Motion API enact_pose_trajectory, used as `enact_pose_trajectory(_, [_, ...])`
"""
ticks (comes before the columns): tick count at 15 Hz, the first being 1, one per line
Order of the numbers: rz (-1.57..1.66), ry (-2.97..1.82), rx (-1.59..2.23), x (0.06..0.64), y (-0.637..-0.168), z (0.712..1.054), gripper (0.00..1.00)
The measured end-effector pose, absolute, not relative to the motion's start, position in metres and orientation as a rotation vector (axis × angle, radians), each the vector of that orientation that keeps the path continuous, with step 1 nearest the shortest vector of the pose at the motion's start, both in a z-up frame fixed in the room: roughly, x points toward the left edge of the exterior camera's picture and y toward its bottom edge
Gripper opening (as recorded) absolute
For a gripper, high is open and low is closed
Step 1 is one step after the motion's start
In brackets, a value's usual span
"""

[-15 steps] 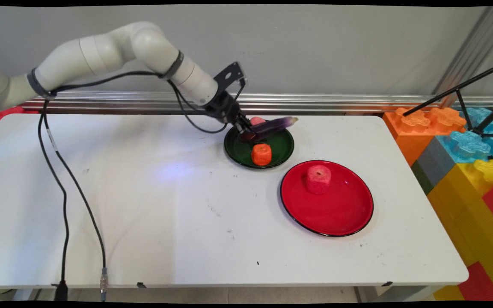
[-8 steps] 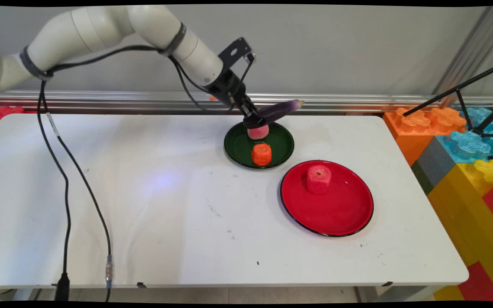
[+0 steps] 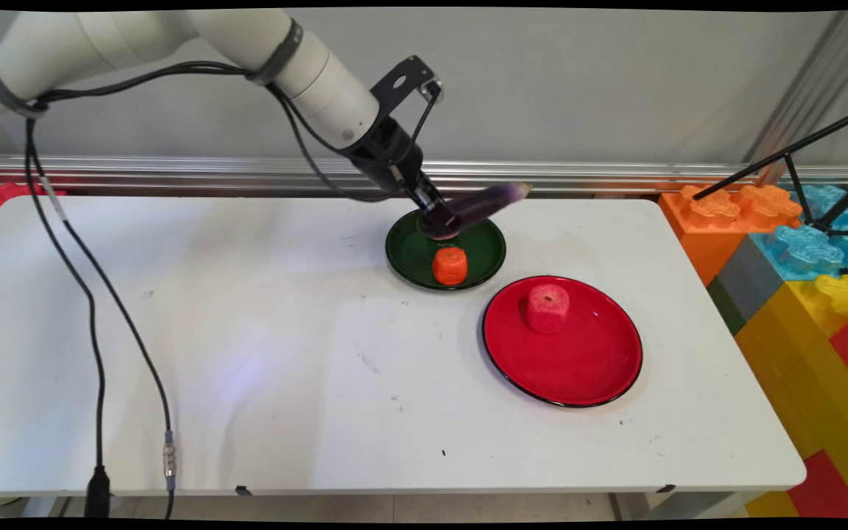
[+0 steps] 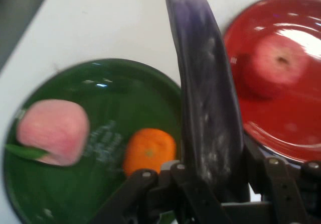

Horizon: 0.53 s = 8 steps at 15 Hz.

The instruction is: Place the picked object on the table

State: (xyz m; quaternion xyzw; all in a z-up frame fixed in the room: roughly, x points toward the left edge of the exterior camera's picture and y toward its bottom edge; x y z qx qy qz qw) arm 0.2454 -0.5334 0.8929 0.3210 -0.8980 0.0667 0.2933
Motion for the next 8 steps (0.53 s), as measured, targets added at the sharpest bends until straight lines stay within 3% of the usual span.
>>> enact_pose_trajectory(8, [0.097,-2.428,0.833,0.237,-0.474,0.901,0.0])
